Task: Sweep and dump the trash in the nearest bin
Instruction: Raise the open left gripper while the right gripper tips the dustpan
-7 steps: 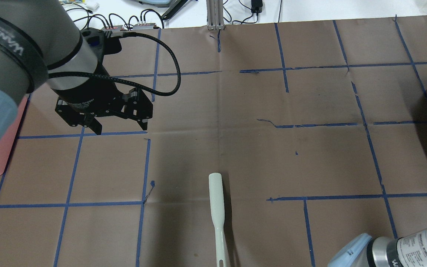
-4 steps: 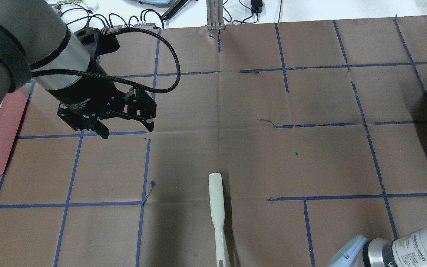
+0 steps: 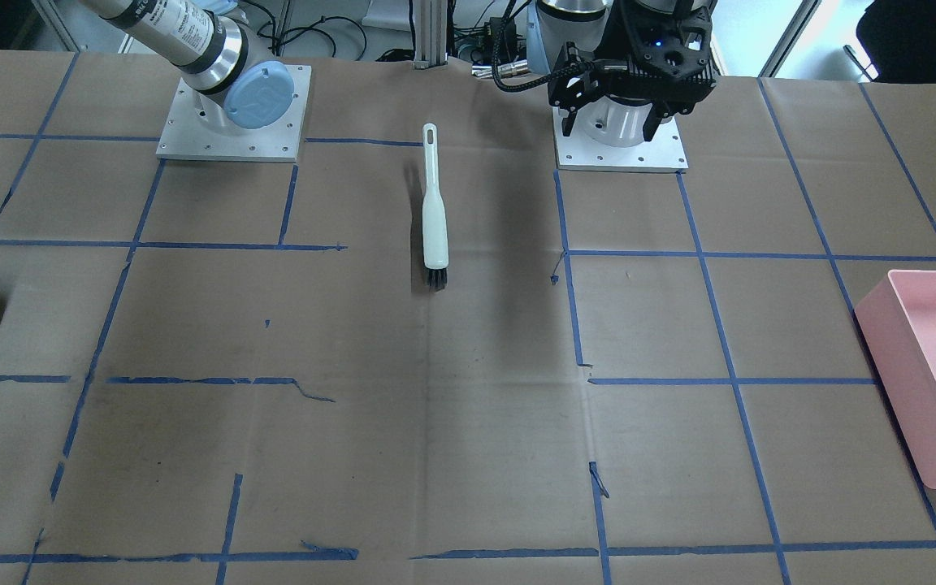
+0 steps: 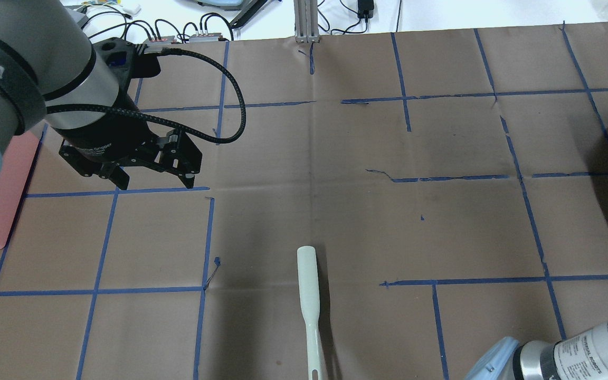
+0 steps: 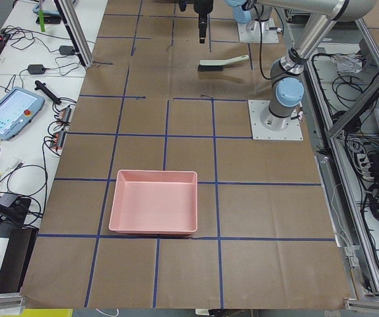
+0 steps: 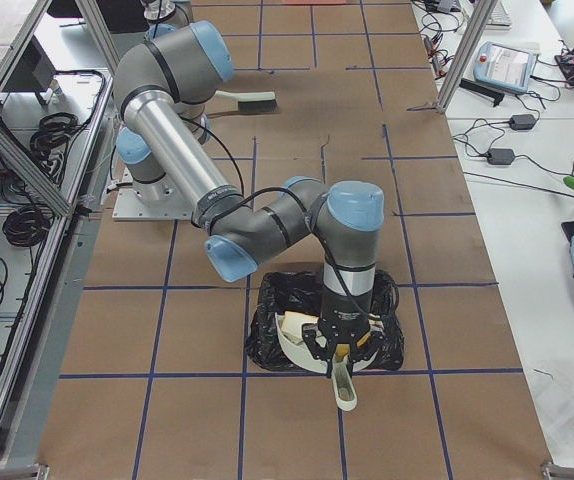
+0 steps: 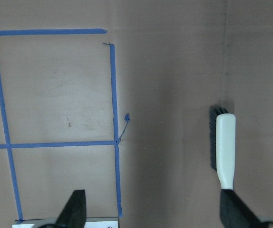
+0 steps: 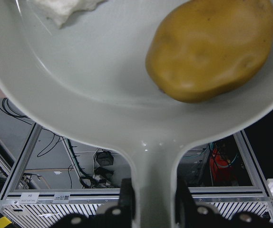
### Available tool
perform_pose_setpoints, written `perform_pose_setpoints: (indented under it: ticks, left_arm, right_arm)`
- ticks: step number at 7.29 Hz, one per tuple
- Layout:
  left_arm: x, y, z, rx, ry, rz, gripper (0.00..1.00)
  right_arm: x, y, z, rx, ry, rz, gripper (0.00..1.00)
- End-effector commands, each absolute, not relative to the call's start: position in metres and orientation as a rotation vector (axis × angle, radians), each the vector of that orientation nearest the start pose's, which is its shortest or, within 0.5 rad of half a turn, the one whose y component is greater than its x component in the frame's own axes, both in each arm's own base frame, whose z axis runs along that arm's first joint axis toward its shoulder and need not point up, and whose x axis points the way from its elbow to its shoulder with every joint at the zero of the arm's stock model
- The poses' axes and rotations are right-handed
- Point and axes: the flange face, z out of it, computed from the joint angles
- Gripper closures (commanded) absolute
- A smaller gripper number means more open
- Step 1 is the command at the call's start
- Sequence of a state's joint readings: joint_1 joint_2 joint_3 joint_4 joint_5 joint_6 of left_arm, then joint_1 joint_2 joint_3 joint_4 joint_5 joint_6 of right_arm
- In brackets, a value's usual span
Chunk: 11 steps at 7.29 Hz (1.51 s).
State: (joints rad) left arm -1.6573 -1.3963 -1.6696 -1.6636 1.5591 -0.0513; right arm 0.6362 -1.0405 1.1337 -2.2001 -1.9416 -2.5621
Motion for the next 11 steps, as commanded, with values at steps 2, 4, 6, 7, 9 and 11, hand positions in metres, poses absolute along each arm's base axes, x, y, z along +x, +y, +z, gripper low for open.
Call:
perform_pose_setpoints:
  ticks: [2, 4, 6, 7, 9, 11]
  left_arm:
    - [-0.169, -0.403, 0.513, 0.085, 3.149, -0.014, 0.01]
    - [-0.168, -0.401, 0.513, 0.063, 3.137, -0.003, 0.01]
    - [-0.164, -0.401, 0.514, 0.067, 3.096, -0.002, 0.0]
    - [-0.164, -0.399, 0.513, 0.069, 3.102, 0.01, 0.0]
    - [-0.149, -0.397, 0.518, 0.07, 3.107, 0.02, 0.0]
    - [-0.117, -0.409, 0.502, 0.019, 3.135, 0.082, 0.0]
  right_arm:
    - [-0.518, -0.517, 0.44, -2.422, 2.569, 0.931, 0.97]
    - [-0.511, -0.51, 0.445, -2.407, 2.589, 0.99, 0.97]
    - [-0.51, -0.508, 0.439, -2.41, 2.606, 1.026, 0.96]
    - [-0.509, -0.507, 0.44, -2.391, 2.601, 1.071, 0.96]
    - [-0.49, -0.522, 0.441, -2.392, 2.557, 1.171, 0.94]
    - [-0.486, -0.521, 0.447, -2.385, 2.577, 1.279, 0.94]
